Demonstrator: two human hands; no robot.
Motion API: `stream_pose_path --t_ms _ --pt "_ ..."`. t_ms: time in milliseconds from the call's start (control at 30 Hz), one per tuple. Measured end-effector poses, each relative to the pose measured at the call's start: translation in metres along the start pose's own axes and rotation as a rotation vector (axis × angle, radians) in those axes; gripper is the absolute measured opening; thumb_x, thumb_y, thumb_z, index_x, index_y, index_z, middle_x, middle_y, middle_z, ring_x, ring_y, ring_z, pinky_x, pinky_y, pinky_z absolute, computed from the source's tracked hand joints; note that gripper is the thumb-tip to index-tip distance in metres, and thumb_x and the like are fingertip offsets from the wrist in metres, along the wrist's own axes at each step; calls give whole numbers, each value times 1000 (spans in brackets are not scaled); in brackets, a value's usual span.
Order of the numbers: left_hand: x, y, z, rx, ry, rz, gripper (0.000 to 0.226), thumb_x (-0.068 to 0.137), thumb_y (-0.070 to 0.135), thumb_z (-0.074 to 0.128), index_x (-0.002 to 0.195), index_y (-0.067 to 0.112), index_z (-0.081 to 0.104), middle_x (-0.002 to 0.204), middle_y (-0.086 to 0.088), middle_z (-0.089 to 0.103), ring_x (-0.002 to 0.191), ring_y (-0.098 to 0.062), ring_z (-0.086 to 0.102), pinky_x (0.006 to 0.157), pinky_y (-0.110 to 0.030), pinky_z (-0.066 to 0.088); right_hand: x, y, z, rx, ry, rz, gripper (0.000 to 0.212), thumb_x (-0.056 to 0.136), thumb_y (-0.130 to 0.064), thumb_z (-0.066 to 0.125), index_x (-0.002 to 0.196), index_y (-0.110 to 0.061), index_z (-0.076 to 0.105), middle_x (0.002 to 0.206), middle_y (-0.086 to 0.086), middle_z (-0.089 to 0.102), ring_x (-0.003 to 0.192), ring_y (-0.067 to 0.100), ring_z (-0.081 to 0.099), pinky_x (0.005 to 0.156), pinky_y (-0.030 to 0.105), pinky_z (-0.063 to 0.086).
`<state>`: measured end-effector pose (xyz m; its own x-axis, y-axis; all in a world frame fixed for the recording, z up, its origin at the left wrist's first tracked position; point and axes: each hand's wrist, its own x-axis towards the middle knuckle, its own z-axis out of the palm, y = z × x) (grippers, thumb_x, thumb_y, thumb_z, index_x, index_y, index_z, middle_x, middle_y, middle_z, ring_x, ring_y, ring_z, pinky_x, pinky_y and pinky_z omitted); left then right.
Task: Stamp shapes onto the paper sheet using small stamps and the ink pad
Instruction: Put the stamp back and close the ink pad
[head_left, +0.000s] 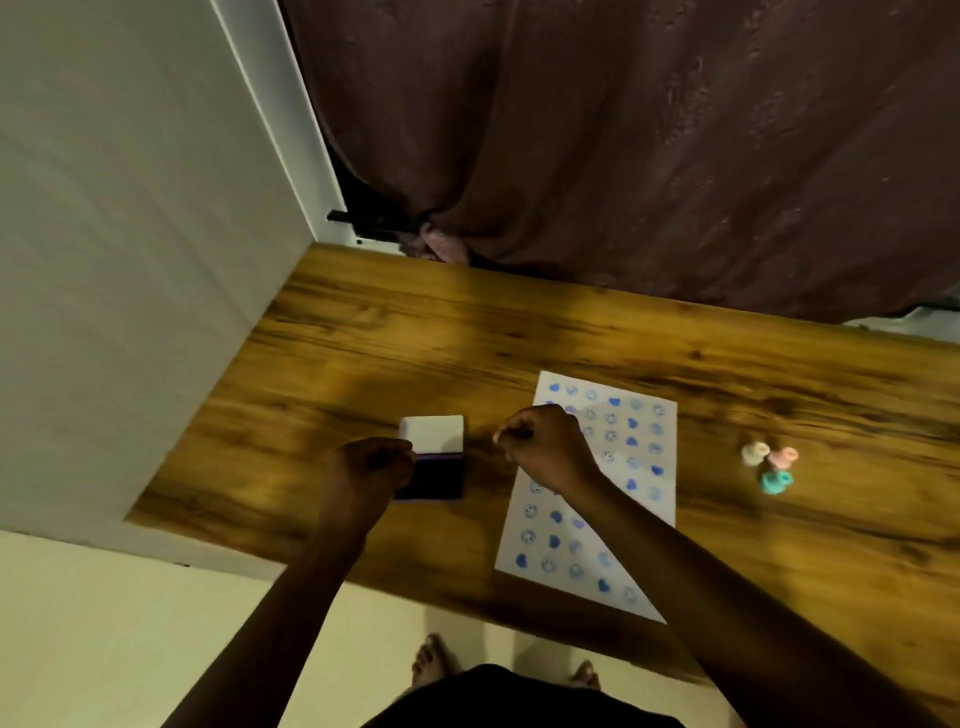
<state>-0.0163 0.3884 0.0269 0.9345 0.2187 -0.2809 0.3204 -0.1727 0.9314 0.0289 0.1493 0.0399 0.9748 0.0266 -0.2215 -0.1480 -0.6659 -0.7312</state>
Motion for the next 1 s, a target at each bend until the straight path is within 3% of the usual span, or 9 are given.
stream_pose_path --t_ms 100,233,400,500,600,667,767,900,1000 --pt "11 -7 -18 14 23 -1 20 71 13 75 73 32 79 68 2 79 74 -29 74 76 -45 61 11 -7 17 -3 -15 40 15 87 -31 77 92 -18 81 89 -2 79 85 12 73 80 25 57" --pt "28 -20 -32 96 45 -16 18 85 -1 75 95 14 79 82 -10 79 77 -33 76 80 -52 64 20 -13 37 -17 -42 93 13 84 -32 79 91 -20 81 87 -2 79 82 14 75 74 27 59" --pt "42 -24 -33 234 -16 29 13 80 -4 72 84 5 80 76 -11 80 67 -23 75 66 -37 60 27 -19 54 -14 -63 141 14 83 -27 80 92 -16 79 89 5 79 82 21 76 78 39 64" --pt "47 -21 -31 292 -105 66 24 77 -6 70 72 14 81 59 1 77 56 -10 73 54 -29 56 30 -19 62 -37 -46 147 16 85 -26 78 92 -12 77 89 8 78 82 23 75 80 42 63" --pt "50 -17 -28 299 -163 72 27 73 4 71 76 29 82 57 11 75 56 -6 74 55 -33 59 32 -21 65 -43 -34 157 16 85 -23 80 94 -11 76 94 9 77 88 24 74 85 41 61" --pt "53 -17 -27 329 -184 78 21 72 13 72 83 26 84 59 12 76 59 -6 76 55 -29 61 32 -22 66 -38 -26 162 14 83 -19 81 93 -11 77 97 8 77 91 24 73 86 39 60" --pt "58 -20 -25 413 -171 105 18 76 5 78 87 18 84 54 24 69 54 9 68 46 -10 46 32 -22 68 -41 -15 169 14 80 -17 81 91 -11 77 97 5 77 90 22 72 77 29 57" --pt "60 -22 -22 461 -136 73 19 78 6 80 93 17 84 74 3 79 68 -10 76 56 -23 51 28 -22 71 -47 2 154 15 81 -21 81 93 -13 77 100 3 76 88 16 70 60 12 41" --pt "59 -21 -20 440 -140 33 23 80 3 75 93 18 84 72 6 79 63 -9 77 50 -24 54 25 -22 72 -39 0 117 19 84 -22 78 101 -12 76 106 5 77 95 19 72 59 8 36"
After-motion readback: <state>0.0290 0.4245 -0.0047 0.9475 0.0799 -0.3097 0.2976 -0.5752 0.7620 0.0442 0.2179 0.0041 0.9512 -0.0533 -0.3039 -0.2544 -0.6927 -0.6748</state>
